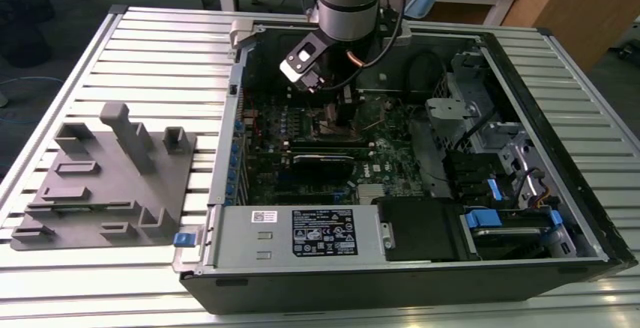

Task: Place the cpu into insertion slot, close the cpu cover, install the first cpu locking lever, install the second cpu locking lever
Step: 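Place the cpu into insertion slot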

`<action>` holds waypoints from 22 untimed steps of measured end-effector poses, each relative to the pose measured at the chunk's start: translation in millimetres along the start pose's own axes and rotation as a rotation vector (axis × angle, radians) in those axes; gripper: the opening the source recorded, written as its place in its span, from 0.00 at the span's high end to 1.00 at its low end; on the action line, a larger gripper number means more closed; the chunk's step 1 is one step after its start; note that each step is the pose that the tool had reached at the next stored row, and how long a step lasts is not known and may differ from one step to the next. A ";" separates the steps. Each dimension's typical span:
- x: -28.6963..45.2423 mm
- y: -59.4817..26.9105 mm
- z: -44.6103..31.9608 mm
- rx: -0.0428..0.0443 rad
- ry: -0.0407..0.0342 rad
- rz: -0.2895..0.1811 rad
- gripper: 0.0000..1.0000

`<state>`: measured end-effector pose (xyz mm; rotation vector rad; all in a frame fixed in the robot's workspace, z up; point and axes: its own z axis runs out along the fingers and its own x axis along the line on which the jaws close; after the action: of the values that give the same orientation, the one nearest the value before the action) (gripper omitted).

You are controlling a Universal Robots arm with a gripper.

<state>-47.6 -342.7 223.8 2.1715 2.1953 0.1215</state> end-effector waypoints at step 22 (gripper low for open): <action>0.0 -4.2 4.1 0.0001 0.0008 -0.009 0.46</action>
<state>-51.4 -342.7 219.4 2.1616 2.2054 0.1218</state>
